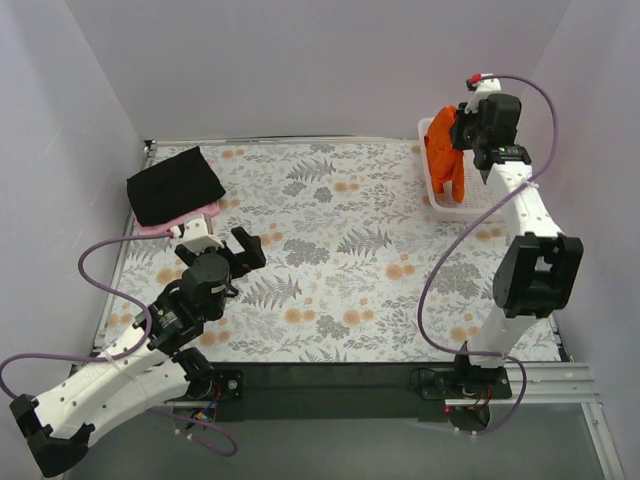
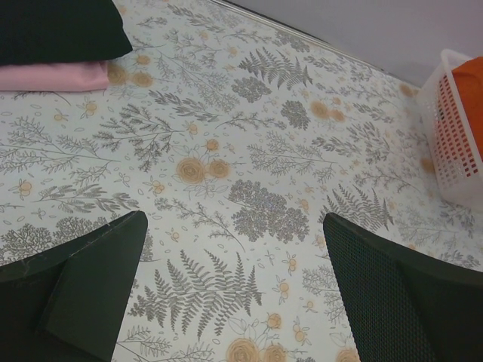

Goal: Fold and stack the t-shirts
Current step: Grab the tshirt from the pile, then move the tshirt to the center of the board

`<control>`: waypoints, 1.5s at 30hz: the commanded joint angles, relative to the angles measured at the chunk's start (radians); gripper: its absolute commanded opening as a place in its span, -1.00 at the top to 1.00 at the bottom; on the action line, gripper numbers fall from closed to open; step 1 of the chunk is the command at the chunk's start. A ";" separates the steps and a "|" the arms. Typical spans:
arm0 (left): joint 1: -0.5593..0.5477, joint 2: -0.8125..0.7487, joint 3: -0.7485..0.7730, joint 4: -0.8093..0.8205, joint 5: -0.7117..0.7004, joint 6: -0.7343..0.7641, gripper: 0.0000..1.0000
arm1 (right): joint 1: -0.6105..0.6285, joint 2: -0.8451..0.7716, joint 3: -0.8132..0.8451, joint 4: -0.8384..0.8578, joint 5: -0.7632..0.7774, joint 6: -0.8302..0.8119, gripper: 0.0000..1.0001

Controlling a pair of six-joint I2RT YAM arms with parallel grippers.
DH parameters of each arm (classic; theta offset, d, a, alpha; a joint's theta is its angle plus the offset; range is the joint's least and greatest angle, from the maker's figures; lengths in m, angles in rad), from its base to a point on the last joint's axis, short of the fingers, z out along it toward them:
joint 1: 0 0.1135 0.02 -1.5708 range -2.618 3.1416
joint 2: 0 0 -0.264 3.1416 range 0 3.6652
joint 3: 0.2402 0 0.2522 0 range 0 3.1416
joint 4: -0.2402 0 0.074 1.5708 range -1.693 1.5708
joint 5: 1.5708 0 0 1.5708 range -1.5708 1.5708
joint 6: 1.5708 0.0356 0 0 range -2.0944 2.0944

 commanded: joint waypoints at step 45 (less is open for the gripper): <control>-0.008 0.444 -0.206 0.228 0.331 -0.089 -0.26 | 0.328 -0.721 -0.843 0.174 -0.143 0.178 -0.73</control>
